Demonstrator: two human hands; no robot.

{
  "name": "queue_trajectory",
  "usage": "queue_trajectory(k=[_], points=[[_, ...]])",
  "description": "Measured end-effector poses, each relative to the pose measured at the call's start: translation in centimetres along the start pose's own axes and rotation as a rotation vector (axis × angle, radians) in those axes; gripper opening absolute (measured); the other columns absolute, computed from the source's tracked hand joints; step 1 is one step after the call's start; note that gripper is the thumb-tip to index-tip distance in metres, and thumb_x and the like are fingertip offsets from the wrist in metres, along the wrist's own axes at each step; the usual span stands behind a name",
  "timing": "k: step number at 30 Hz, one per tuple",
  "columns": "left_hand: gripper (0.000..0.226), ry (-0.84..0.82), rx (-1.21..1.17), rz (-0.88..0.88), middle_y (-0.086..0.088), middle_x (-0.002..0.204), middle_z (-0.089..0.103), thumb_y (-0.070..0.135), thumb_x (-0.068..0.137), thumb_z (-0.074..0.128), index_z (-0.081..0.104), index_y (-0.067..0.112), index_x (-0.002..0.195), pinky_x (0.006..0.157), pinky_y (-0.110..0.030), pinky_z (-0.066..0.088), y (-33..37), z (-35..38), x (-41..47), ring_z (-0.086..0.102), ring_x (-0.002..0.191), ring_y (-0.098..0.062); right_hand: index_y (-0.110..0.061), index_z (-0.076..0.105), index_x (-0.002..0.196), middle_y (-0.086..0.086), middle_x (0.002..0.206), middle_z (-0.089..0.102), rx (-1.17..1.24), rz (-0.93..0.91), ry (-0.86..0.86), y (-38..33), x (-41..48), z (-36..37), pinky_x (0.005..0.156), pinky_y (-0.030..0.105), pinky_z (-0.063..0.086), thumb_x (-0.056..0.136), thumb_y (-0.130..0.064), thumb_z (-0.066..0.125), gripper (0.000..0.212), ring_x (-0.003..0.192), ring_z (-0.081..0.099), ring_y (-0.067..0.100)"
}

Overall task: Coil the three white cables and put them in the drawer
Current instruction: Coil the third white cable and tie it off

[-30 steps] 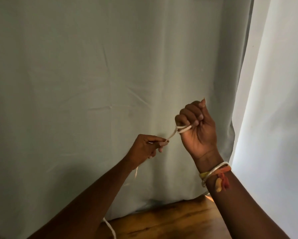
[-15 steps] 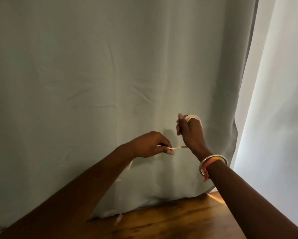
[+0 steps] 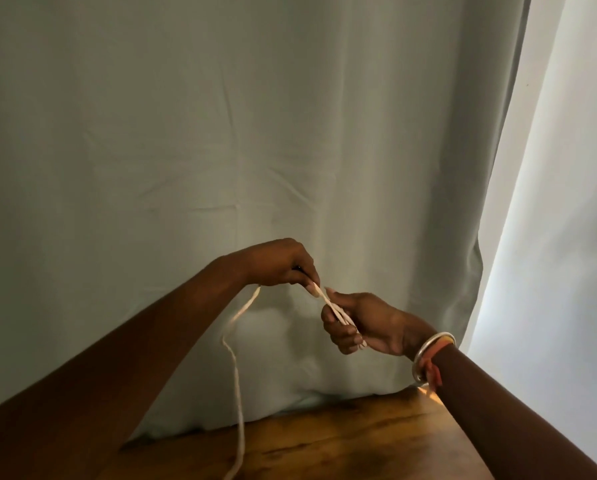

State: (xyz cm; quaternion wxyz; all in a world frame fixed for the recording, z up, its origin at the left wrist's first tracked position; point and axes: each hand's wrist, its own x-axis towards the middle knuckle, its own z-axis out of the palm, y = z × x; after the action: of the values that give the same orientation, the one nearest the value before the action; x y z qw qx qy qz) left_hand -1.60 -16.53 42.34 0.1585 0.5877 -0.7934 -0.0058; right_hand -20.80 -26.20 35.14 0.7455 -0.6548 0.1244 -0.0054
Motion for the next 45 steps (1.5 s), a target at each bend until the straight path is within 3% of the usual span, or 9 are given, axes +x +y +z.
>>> queue_trajectory(k=[6, 12, 15, 25, 29, 32, 36, 41, 45], points=[[0.019, 0.138, -0.212, 0.028, 0.017, 0.069, 0.066, 0.009, 0.089, 0.066, 0.075, 0.009, 0.105, 0.067, -0.03, 0.05, -0.9, 0.9, -0.9, 0.057, 0.065, -0.01, -0.008, 0.05, 0.085, 0.003, 0.06, 0.035, 0.223, -0.142, -0.421, 1.0, -1.0, 1.8, 0.053, 0.028, 0.027, 0.105, -0.038, 0.034, 0.04, 0.05, 0.028, 0.015], [0.023, 0.244, -0.25, -0.087, 0.01, 0.062, 0.069, 0.003, 0.089, 0.057, 0.074, 0.014, 0.079, 0.064, -0.028, 0.05, -0.8, 4.3, -0.9, 0.065, 0.064, -0.028, -0.01, 0.054, 0.087, 0.0, 0.059, 0.038, 0.579, -0.508, -0.474, -0.5, -0.1, 5.2, 0.056, 0.026, 0.034, 0.104, -0.035, 0.037, 0.035, 0.05, 0.032, 0.011], [0.021, 0.308, -0.287, -0.191, -0.028, 0.079, 0.069, -0.002, 0.087, 0.055, 0.066, 0.008, 0.072, 0.065, -0.027, 0.048, -0.1, 5.7, -0.4, 0.065, 0.075, -0.039, -0.012, 0.06, 0.088, -0.003, 0.062, 0.049, 0.653, -0.73, -0.293, -2.0, 0.8, 5.8, 0.062, 0.027, 0.044, 0.102, -0.032, 0.039, 0.032, 0.054, 0.045, 0.01], [0.033, 0.228, -0.502, -0.172, -0.001, 0.064, 0.053, 0.012, 0.101, 0.043, 0.055, 0.025, 0.073, 0.062, -0.023, 0.039, 3.2, 8.6, 0.8, 0.047, 0.058, -0.013, -0.015, 0.055, 0.077, -0.002, 0.057, 0.051, 0.517, -1.099, 0.762, -6.1, 3.0, 3.8, 0.06, 0.028, 0.041, 0.105, -0.028, 0.044, 0.033, 0.053, 0.048, 0.013], [0.024, 0.166, -0.436, -0.153, -0.001, 0.067, 0.055, 0.025, 0.101, 0.047, 0.059, 0.018, 0.081, 0.067, -0.026, 0.043, 3.3, 7.7, 0.7, 0.05, 0.06, -0.012, -0.009, 0.059, 0.067, 0.006, 0.058, 0.057, -0.337, -1.012, 1.146, -4.3, 3.5, 1.6, 0.06, 0.023, 0.045, 0.106, -0.029, 0.041, 0.047, 0.054, 0.053, 0.013], [0.029, 0.069, -0.285, -0.138, 0.003, 0.063, 0.056, 0.023, 0.099, 0.051, 0.057, 0.022, 0.07, 0.071, -0.03, 0.046, 2.6, 6.4, 0.6, 0.054, 0.059, -0.012, -0.004, 0.058, 0.062, 0.005, 0.053, 0.056, -0.615, -0.798, 1.001, -3.0, 3.4, 0.7, 0.055, 0.017, 0.042, 0.105, -0.031, 0.041, 0.053, 0.047, 0.051, 0.008], [0.022, -0.05, -0.111, -0.121, 0.011, 0.056, 0.057, 0.019, 0.091, 0.065, 0.068, 0.018, 0.069, 0.069, -0.028, 0.048, 1.4, 4.5, 0.6, 0.058, 0.06, -0.019, -0.002, 0.062, 0.06, 0.01, 0.051, 0.062, -0.917, -0.325, 0.795, -1.9, 4.3, 0.3, 0.056, 0.035, 0.047, 0.1, -0.031, 0.047, 0.051, 0.048, 0.059, 0.021], [0.013, -0.147, 0.006, -0.071, -0.003, 0.062, 0.061, 0.017, 0.088, 0.068, 0.078, 0.01, 0.094, 0.056, -0.012, 0.038, 0.7, 2.2, 0.2, 0.051, 0.05, -0.004, -0.004, 0.066, 0.078, 0.007, 0.05, 0.056, -0.621, 0.001, 0.551, -1.6, 3.5, 2.3, 0.046, 0.026, 0.044, 0.104, -0.022, 0.038, 0.042, 0.04, 0.051, 0.018], [0.012, -0.141, -0.061, -0.036, -0.01, 0.067, 0.067, 0.012, 0.086, 0.07, 0.078, 0.009, 0.094, 0.056, -0.008, 0.037, 0.3, 0.7, -0.6, 0.052, 0.052, -0.002, -0.009, 0.055, 0.069, 0.002, 0.046, 0.037, -0.175, 0.031, 0.286, -0.5, 3.2, 2.3, 0.039, 0.02, 0.029, 0.104, -0.051, 0.023, 0.064, 0.035, 0.031, 0.013]])
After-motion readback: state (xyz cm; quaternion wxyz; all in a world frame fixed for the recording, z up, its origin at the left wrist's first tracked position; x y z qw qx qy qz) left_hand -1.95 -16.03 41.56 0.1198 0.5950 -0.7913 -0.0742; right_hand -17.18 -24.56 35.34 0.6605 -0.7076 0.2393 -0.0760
